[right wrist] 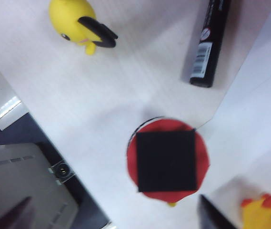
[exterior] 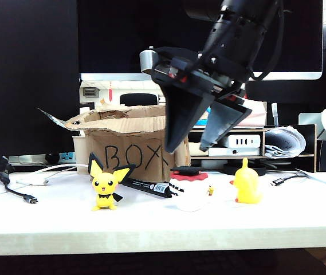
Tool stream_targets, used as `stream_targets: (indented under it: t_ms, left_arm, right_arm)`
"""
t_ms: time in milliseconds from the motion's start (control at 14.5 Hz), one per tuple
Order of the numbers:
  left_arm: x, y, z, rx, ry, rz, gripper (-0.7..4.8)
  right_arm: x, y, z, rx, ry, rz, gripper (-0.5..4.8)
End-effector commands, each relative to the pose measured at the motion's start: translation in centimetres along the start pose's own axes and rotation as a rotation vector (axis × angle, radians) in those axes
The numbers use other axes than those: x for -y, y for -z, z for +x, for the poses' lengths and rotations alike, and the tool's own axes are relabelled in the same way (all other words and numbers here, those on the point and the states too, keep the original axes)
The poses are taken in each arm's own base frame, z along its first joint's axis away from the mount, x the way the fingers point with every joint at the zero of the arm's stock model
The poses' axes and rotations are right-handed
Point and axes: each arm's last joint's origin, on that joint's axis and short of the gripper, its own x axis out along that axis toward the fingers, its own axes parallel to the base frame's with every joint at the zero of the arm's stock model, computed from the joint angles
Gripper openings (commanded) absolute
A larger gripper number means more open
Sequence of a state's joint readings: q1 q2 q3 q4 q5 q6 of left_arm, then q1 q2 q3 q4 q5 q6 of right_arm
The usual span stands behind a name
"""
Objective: Put the doll that is least similar in color compared to the others into the paper box.
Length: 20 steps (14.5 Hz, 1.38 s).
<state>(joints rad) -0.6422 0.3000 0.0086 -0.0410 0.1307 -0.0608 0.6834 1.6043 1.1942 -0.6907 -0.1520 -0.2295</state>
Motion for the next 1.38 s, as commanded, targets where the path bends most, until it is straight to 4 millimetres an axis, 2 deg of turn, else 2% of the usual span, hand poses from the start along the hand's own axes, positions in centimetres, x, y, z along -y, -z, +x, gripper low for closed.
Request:
stream_targets:
  t_ms: [69, 276, 621, 1242, 1380]
  left_arm:
    - [0.0, -0.2, 0.0, 0.014, 0.003, 0.002, -0.05]
    - [0.0, -0.2, 0.0, 0.014, 0.003, 0.002, -0.05]
    - [0.0, -0.2, 0.0, 0.014, 0.003, 0.002, -0.05]
    - [0.0, -0.2, 0.0, 0.014, 0.003, 0.002, -0.05]
    - [0.0, -0.2, 0.0, 0.014, 0.003, 0.002, -0.05]
  right_arm:
    - [0.5, -0.4, 1.1, 0.011, 0.003, -0.004, 4.45]
    - [0.8, -0.3, 3.1, -0.033, 0.002, 0.000, 4.45]
    - [1.3, -0.3, 5.4, -0.049, 0.021, 0.001, 4.45]
    - [1.4, -0.9, 5.5, 0.005, 0.046, 0.020, 4.45]
    - [1.3, -1.1, 5.5, 0.038, 0.001, 0.027, 4.45]
